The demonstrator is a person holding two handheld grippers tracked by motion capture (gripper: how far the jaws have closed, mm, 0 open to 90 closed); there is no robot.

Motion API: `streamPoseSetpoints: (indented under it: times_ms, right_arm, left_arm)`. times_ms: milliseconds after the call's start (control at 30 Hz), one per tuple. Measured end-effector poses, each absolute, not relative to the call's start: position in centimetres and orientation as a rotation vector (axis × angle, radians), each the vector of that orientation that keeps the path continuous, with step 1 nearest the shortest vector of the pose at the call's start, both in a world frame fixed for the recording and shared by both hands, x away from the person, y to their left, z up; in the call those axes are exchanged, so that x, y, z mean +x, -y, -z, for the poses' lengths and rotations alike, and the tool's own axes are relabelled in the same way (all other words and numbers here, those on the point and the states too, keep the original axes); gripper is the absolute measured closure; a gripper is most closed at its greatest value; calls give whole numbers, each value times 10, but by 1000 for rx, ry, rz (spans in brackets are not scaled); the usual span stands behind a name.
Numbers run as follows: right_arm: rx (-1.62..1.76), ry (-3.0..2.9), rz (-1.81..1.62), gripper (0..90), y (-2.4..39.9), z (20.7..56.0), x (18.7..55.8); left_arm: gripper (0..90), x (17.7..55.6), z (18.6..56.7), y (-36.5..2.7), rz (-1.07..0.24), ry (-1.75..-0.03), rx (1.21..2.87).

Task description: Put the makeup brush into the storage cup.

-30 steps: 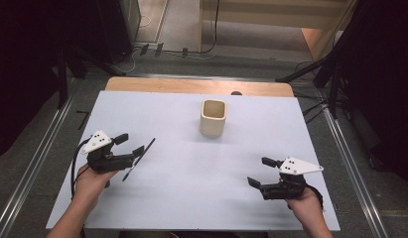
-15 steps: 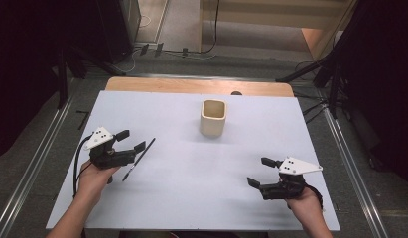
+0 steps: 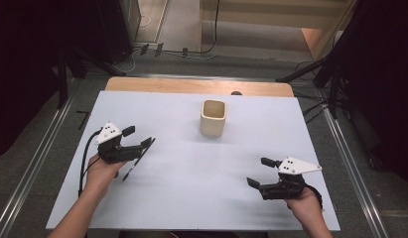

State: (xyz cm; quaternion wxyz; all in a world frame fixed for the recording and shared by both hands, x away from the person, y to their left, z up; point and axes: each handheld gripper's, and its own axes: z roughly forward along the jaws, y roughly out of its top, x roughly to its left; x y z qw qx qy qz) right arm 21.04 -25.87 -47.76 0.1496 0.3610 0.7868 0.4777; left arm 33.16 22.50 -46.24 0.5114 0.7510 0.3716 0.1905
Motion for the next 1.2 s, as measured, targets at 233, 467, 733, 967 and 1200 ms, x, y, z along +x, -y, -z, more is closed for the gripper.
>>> streamPoseSetpoints:
  times_ms: [233,467,733,967,1200]
  right_arm:
    - [1044,-2259,-1379,153,259,478,210]
    - [1031,-2265,-1373,153,259,478,209]
    - [1027,-2275,-1366,153,258,478,209]
    - [1028,-2280,-1360,153,258,478,210]
    - [1026,-2287,-1353,153,257,479,210]
  left_arm:
    - [213,343,462,-212,-463,-885,1826]
    - [213,340,458,-216,-460,-916,1865]
    - [214,337,450,-215,-475,-944,2008]
    - [214,338,443,-214,-395,-1038,2105]
    - [213,337,442,-211,-331,-1068,2163]
